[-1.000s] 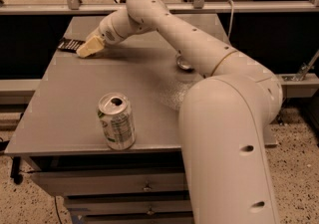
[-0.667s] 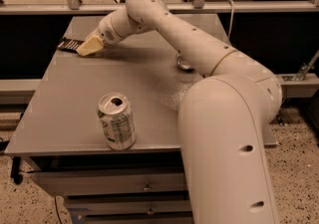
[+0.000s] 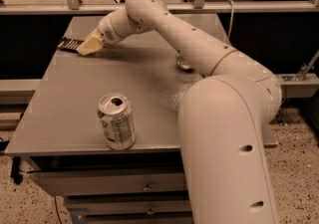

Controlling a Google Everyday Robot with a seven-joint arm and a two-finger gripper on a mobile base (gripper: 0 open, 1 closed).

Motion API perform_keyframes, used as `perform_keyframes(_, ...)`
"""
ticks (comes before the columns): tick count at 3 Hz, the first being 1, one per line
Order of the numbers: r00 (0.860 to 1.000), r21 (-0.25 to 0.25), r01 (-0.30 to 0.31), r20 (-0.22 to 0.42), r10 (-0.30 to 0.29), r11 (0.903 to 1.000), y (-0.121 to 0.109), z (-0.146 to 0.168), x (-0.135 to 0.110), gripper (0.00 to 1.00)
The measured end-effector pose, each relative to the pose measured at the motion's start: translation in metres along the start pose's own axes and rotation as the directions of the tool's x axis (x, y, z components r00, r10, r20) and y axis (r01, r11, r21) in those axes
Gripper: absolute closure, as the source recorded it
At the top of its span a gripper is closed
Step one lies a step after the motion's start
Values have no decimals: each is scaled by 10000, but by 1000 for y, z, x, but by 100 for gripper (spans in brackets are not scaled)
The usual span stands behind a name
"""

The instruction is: Pick rxbar chocolate

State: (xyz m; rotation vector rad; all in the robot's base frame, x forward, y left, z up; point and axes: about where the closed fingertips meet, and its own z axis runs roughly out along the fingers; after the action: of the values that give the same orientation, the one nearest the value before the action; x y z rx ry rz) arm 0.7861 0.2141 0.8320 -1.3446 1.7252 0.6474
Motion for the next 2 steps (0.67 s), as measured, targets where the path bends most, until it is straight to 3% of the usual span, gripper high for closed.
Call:
perform_keyframes(1,10000,1,2,1,-2,10000,0,0,0,100)
perform_keyframes(2,9954,536,864,370,-885,9948,2,-35,-22,100)
